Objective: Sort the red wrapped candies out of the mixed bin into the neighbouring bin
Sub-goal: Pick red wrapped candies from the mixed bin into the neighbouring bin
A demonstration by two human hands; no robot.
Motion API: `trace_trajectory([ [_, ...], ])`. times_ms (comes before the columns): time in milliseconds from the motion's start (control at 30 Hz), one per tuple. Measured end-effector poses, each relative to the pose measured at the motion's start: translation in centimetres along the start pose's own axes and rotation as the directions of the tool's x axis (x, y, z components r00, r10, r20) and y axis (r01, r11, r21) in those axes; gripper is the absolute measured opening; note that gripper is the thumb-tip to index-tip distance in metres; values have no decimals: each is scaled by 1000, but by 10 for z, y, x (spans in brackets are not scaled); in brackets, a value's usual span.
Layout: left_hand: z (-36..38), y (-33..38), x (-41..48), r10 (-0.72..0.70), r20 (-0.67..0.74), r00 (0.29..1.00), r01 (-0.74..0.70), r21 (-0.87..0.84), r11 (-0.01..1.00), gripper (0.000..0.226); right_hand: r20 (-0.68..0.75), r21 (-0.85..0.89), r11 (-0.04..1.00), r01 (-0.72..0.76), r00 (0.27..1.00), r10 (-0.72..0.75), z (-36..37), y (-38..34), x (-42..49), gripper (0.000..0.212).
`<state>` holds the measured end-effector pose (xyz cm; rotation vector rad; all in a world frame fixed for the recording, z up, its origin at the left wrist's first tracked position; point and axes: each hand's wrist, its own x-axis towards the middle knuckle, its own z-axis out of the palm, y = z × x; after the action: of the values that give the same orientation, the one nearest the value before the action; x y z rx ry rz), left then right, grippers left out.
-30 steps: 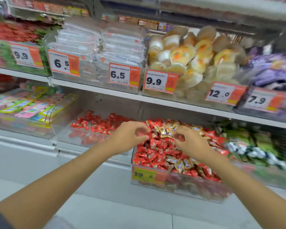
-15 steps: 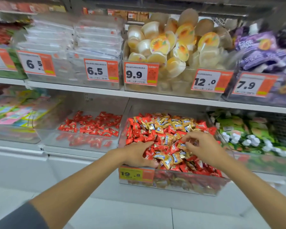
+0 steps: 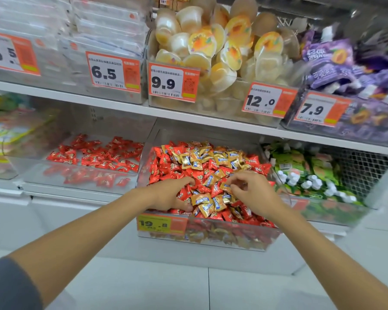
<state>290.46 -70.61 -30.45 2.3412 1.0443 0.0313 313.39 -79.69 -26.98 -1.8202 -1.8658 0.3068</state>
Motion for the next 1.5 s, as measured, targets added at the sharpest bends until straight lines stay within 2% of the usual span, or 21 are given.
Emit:
trace_trajectory([
  [67, -4, 0, -1, 31, -63, 998, -32, -9, 999, 62, -7, 3, 1000, 4, 1000, -4, -1, -1, 0, 17],
  [300, -27, 3, -9, 38, -197, 980, -50, -54, 997, 63, -30, 14, 1000, -10, 999, 10, -6, -4, 0, 15],
  [433, -42, 7, -15, 41, -329, 943, -78, -100, 992, 61, -44, 45, 999, 7, 999, -5, -4, -6, 2, 16],
  [567, -55, 1, -19, 38, -425, 904, -116, -158, 981, 49, -27, 33, 997, 69, 997, -68, 10, -20, 11, 15],
  [633, -58, 0, -21, 32, -457, 889, -125, -177, 976, 46, 38, -11, 990, 139, 990, -139, 23, -30, 19, 16],
  [700, -59, -1, -22, 17, -474, 880, -127, -199, 972, 50, 199, -154, 962, 224, 961, -192, 37, -38, 27, 34],
  [767, -59, -4, -22, -3, -473, 881, -120, -229, 966, 53, 339, -299, 912, 280, 925, -172, 46, -37, 33, 49],
  [800, -60, -6, -22, -16, -468, 883, -114, -250, 962, 53, 344, -325, 904, 279, 925, -161, 47, -35, 35, 48],
  [867, -61, -9, -23, -44, -458, 888, -111, -306, 945, 46, 285, -294, 925, 241, 946, -156, 38, -28, 38, 37],
  [1000, -67, -10, -30, -43, -490, 871, -167, -377, 911, 28, 191, -125, 987, 98, 979, -73, 9, -13, 33, 11],
  [1067, -72, -12, -32, -55, -517, 854, -178, -392, 903, 26, 93, 2, 1000, 26, 995, -26, -2, -10, 30, 14],
  [1133, -77, -18, -33, -88, -529, 844, -190, -448, 874, 24, 19, 125, 992, 16, 1000, -18, -5, -18, 29, 20],
  [1167, -79, -20, -33, -112, -535, 837, -192, -480, 856, 24, 21, 176, 984, 16, 1000, -19, -3, -25, 31, 23],
  [1233, -79, -25, -32, -157, -540, 827, -181, -520, 835, 26, 113, 201, 980, -4, 993, -20, 10, -42, 36, 21],
  [1300, -76, -27, -31, -176, -526, 832, -165, -537, 827, 26, 236, 123, 992, 29, 970, -58, 33, -56, 42, 15],
  [1333, -74, -28, -31, -176, -518, 837, -160, -540, 826, 26, 284, 13, 997, 74, 956, -74, 46, -60, 45, 18],
  [1400, -72, -30, -31, -176, -511, 841, -151, -535, 831, 28, 364, -211, 966, 149, 929, -64, 68, -63, 51, 48],
  [1433, -72, -31, -32, -178, -514, 839, -148, -531, 834, 29, 396, -249, 956, 156, 917, -47, 74, -65, 52, 64],
  [1500, -72, -33, -33, -175, -518, 837, -154, -530, 834, 29, 461, -155, 980, 127, 886, -42, 78, -73, 53, 80],
])
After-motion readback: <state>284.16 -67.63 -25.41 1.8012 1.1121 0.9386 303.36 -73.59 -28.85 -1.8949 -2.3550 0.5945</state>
